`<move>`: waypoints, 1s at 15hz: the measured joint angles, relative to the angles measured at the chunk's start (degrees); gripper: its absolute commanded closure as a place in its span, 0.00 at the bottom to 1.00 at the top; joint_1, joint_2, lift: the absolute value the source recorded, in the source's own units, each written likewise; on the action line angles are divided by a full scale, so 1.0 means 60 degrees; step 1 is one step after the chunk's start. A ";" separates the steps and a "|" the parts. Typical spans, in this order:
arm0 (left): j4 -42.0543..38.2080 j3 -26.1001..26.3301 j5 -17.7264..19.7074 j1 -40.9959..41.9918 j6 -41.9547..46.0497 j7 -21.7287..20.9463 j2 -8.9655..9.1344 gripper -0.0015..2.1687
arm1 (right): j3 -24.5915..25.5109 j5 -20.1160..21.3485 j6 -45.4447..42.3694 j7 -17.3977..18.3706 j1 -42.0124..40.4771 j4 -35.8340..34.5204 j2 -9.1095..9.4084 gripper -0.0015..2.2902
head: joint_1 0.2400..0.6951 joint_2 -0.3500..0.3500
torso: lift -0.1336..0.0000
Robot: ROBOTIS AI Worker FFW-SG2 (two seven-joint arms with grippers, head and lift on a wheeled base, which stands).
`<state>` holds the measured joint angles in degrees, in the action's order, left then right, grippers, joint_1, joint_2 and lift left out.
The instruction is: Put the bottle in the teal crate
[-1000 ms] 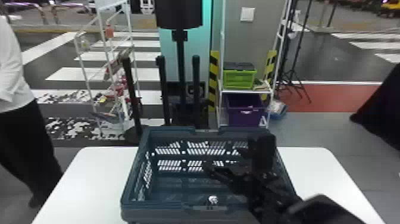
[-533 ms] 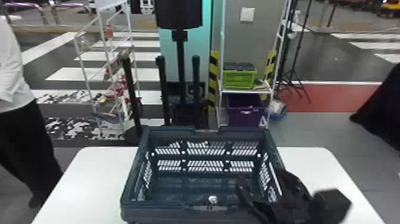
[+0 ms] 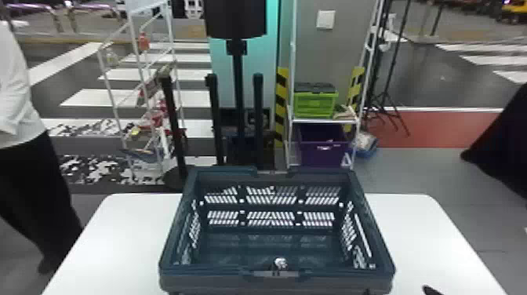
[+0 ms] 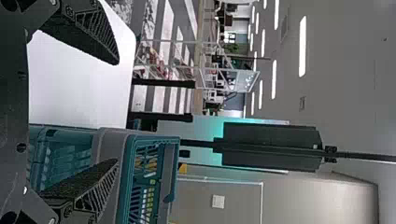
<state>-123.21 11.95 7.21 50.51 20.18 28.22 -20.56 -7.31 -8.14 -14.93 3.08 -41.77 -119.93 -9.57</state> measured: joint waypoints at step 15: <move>-0.0177 0.0052 -0.0053 0.0032 -0.0018 0.0030 0.0029 0.07 | 0.0757 -0.0079 -0.2043 -0.0095 -0.1701 0.0144 0.0162 0.01 | 0.57 0.50 | 1.00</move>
<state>-124.27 12.26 6.90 50.70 20.07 28.40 -20.39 -2.76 -8.61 -27.18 2.51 -51.98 -119.07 -8.60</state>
